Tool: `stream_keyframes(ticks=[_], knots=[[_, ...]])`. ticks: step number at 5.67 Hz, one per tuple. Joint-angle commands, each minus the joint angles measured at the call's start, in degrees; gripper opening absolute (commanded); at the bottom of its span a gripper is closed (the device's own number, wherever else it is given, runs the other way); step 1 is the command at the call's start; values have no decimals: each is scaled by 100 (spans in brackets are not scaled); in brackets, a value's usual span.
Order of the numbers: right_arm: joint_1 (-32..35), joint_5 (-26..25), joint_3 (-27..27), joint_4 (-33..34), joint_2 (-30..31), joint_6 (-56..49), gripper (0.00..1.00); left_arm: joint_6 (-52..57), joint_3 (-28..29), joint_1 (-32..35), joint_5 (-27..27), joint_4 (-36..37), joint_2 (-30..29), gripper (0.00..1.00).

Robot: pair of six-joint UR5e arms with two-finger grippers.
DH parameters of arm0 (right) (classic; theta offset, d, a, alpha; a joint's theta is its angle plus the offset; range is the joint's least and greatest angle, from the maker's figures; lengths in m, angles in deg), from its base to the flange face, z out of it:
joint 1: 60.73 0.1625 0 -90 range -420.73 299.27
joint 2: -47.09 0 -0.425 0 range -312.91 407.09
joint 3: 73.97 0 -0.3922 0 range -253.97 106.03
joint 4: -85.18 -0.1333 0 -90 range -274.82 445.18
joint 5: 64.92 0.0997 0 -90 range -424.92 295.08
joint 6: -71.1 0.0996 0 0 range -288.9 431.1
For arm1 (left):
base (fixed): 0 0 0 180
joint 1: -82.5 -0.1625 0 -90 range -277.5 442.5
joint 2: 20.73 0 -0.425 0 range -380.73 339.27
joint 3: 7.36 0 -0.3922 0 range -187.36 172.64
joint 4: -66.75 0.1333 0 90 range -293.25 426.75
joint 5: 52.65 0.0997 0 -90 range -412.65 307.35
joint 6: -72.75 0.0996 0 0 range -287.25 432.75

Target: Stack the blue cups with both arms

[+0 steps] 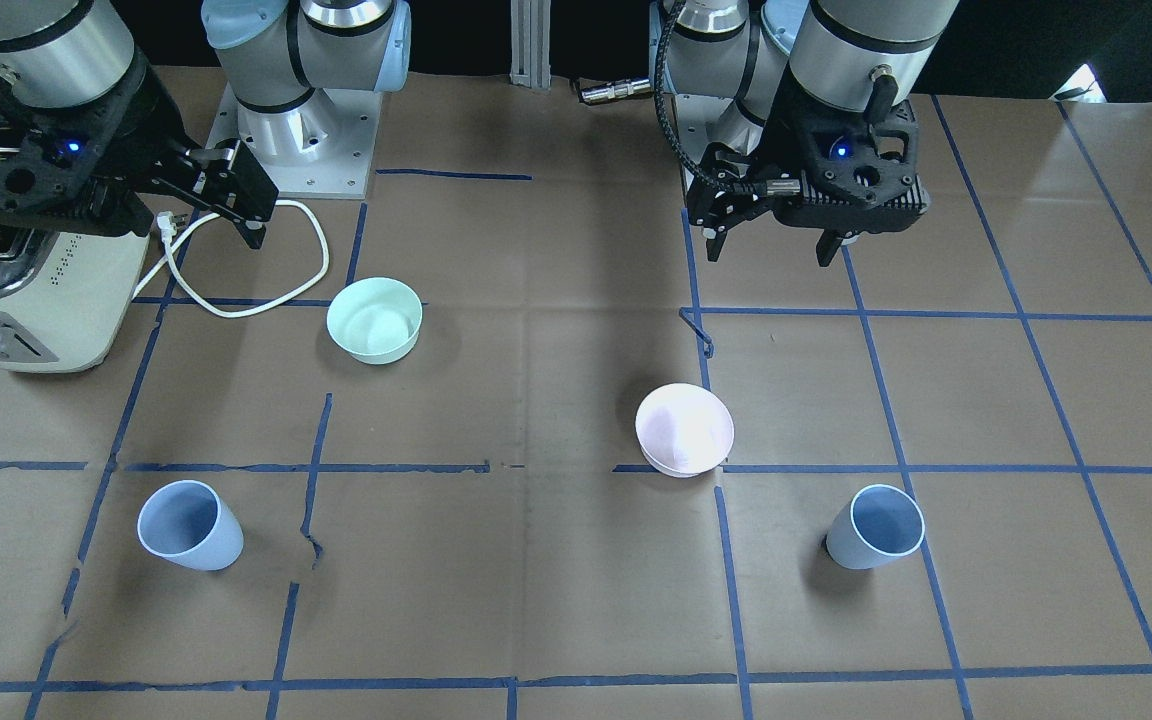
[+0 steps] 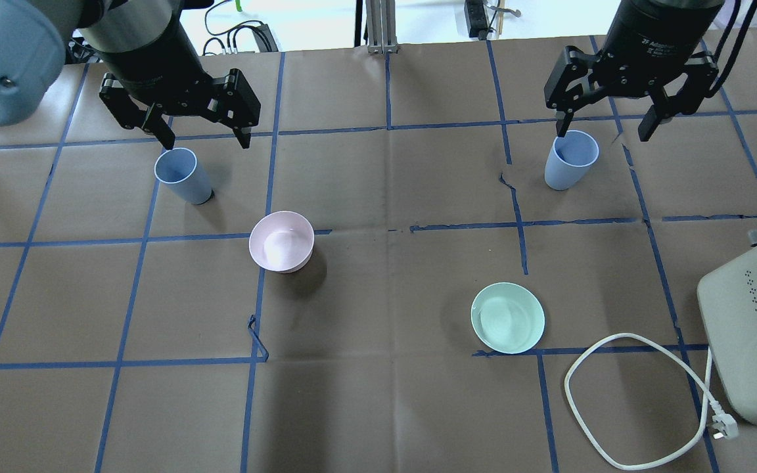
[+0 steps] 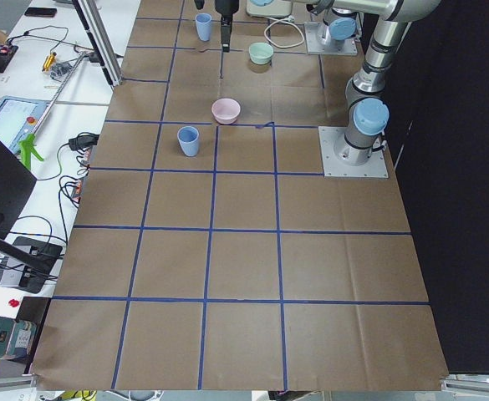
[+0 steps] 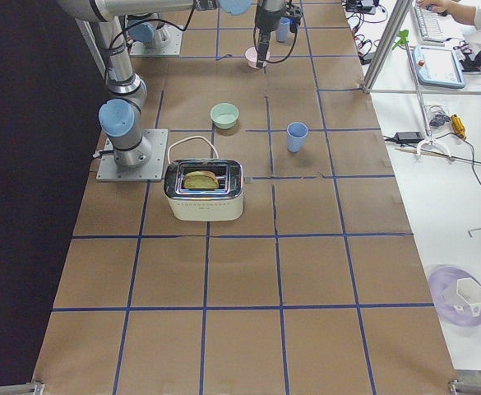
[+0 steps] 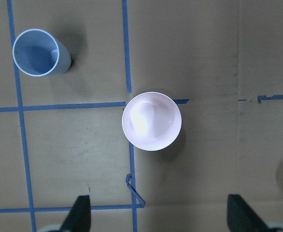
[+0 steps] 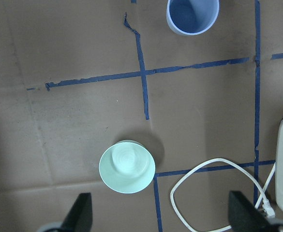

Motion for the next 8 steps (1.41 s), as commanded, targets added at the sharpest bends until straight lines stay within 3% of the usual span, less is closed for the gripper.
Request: stream_keyframes(ticks=[1, 3, 5, 6, 8], knots=[[0, -1, 0, 1, 12, 1, 100, 2, -8, 0, 11, 2, 9, 98], [0, -10, 0, 1, 3, -8, 100, 20, -9, -44, 72, -16, 26, 98], [-35, -19, 17, 122, -58, -96, 100, 936, -78, -620, 47, -33, -156, 98], [-131, -36, 35, 585, -110, -601, 100, 1239, -235, -911, 55, 62, -419, 98], [-1041, -10, 123, 1105, -496, -1734, 100, 1628, -333, -1204, 55, 790, -990, 98]])
